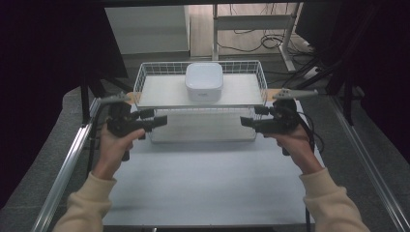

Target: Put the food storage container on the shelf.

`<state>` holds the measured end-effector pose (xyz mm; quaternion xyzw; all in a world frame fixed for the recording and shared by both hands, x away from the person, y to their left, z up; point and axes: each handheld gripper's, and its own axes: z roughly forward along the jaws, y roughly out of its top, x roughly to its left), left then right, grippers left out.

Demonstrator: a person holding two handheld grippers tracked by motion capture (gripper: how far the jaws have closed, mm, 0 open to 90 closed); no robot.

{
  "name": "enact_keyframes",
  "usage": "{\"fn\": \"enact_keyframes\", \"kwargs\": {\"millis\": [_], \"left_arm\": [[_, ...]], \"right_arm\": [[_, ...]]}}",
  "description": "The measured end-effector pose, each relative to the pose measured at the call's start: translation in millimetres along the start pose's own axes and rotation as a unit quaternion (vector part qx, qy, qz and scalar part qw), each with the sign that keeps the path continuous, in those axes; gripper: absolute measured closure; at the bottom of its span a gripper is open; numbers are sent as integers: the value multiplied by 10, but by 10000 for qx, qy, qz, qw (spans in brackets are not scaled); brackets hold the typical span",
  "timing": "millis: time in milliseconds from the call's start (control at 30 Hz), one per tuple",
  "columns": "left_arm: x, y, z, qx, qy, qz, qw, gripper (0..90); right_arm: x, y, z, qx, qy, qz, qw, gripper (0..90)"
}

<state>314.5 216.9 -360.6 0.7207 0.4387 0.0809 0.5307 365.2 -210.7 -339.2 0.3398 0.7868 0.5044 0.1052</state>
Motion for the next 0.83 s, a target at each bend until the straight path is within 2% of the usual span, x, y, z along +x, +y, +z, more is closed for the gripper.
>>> {"fn": "enact_keyframes", "kwargs": {"millis": [200, 333, 400, 500, 633, 833], "left_arm": [[-92, -525, 62, 300, 206, 152, 9992, 243], [-115, -796, 110, 486, 262, 142, 9984, 233], [-116, -905, 140, 557, 300, 116, 9979, 236], [-122, -982, 169, 679, 334, 129, 9970, 233], [-107, -977, 148, 561, 317, 47, 9979, 235], [-106, -1000, 133, 578, 415, 171, 9973, 228]], "right_arm": [[58, -551, -193, 32, -202, -57, 9998, 231], [20, -899, -266, -12, -256, 78, 9996, 231], [-7, -1054, -270, 53, -294, 139, 9995, 230], [-36, -1207, -250, 268, -319, 156, 9990, 227], [-44, -1242, -256, 261, -368, 98, 9989, 225], [-33, -1278, -254, 178, -421, 27, 9990, 197]]}}
